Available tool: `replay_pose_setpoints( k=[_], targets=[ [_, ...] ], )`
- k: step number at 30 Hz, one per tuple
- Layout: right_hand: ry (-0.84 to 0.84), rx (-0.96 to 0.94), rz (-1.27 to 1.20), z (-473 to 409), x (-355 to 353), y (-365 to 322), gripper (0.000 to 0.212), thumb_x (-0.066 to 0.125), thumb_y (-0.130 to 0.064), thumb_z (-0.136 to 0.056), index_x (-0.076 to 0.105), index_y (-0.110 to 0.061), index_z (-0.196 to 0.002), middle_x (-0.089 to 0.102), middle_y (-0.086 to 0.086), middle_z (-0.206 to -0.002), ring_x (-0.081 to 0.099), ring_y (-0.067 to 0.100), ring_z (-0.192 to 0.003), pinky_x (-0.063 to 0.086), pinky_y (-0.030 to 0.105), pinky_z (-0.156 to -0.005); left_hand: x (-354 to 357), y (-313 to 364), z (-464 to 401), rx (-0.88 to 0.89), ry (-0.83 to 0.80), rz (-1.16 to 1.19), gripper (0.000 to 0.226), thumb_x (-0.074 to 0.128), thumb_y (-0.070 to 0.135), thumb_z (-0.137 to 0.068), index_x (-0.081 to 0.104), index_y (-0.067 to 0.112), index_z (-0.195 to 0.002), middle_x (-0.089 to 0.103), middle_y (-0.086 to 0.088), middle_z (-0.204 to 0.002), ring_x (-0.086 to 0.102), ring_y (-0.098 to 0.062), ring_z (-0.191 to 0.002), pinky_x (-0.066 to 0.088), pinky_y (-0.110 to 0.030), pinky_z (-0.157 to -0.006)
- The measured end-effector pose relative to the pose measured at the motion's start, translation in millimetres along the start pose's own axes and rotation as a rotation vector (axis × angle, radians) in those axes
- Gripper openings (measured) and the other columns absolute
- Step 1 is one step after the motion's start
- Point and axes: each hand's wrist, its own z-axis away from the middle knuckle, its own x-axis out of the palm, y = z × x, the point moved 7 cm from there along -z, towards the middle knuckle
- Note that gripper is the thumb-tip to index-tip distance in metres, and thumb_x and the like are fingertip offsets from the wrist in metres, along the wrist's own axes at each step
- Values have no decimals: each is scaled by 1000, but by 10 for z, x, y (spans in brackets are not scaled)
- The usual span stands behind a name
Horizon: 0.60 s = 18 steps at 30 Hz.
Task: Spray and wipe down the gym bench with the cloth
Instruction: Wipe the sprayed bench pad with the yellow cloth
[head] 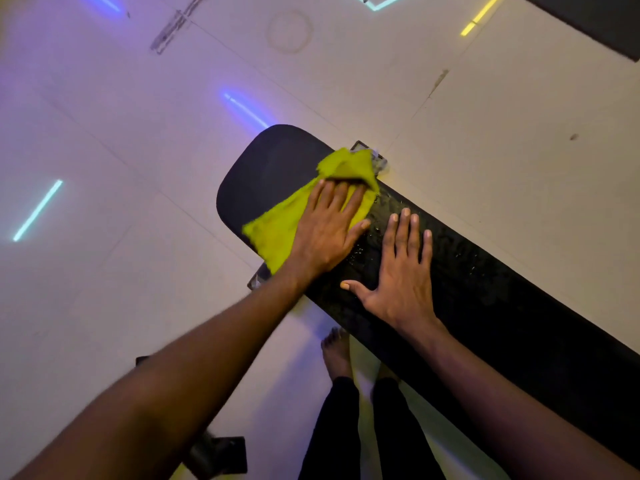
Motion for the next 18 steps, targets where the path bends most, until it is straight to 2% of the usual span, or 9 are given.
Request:
replay_pose_setpoints(
  k=[2, 4, 8, 10, 11, 14, 16, 18],
  targets=[
    [8, -2, 0, 73, 22, 56, 133, 31, -96, -78, -1, 1, -163, -5, 23, -173, -6, 37, -162, 7, 60, -130, -51, -113, -293, 89, -5, -22, 65, 21, 55, -106, 20, 22, -162, 24, -11, -168, 21, -29, -156, 17, -46, -128],
    [11, -3, 10, 152, 26, 155, 131, 27, -96, -79, -1, 0, -163, -5, 22, -173, -6, 36, -162, 7, 61, -130, -41, -263, -316, 63, 1, -53, 64, 18, 54, -107, 13, 23, -163, 12, -10, -171, 11, -26, -159, 16, -45, -128],
    [9, -26, 69, 258, 11, 302, 124, 26, -92, -84, -2, -1, -164, -6, 20, -174, -6, 35, -162, 13, 61, -129, 11, -342, 191, -131, 62, 10, 65, 17, 52, -107, 9, 20, -164, 6, -13, -171, 5, -28, -160, 13, -47, -128],
    [9, -39, 76, 263, 15, 305, 123, 28, -90, -85, -2, 0, -164, -8, 21, -173, -7, 35, -162, 12, 61, -129, 97, -191, 519, -232, 24, 30, 67, 18, 53, -107, 8, 18, -164, 3, -16, -171, 1, -31, -159, 10, -48, -129],
    [13, -44, 77, 260, 21, 291, 122, 29, -89, -86, -2, 0, -163, -8, 21, -173, -7, 36, -162, 12, 62, -128, 133, -56, 632, -227, -1, 23, 69, 17, 54, -107, 9, 17, -163, 3, -17, -171, 1, -33, -159, 10, -49, -129],
    [37, -52, 83, 266, 46, 284, 121, 29, -88, -87, -2, 2, -163, -7, 24, -173, -6, 38, -162, 11, 63, -128, 146, 239, 536, -25, -36, 2, 68, 14, 55, -107, 22, 14, -161, 16, -21, -168, 7, -35, -158, 14, -51, -128],
    [59, -61, 84, 268, 60, 299, 120, 28, -88, -88, -1, 1, -163, -6, 23, -173, -5, 37, -162, 11, 62, -129, 72, 196, 227, 88, -20, -5, 65, 16, 54, -107, 33, 15, -156, 24, -19, -166, 14, -33, -158, 18, -50, -127],
    [70, -65, 75, 284, 69, 325, 120, 27, -89, -87, -1, -1, -164, -5, 21, -174, -4, 35, -162, 11, 61, -129, 14, 11, 21, 93, -21, -29, 65, 14, 54, -107, 25, 19, -161, 17, -13, -170, 12, -29, -159, 18, -48, -127]
  ],
)
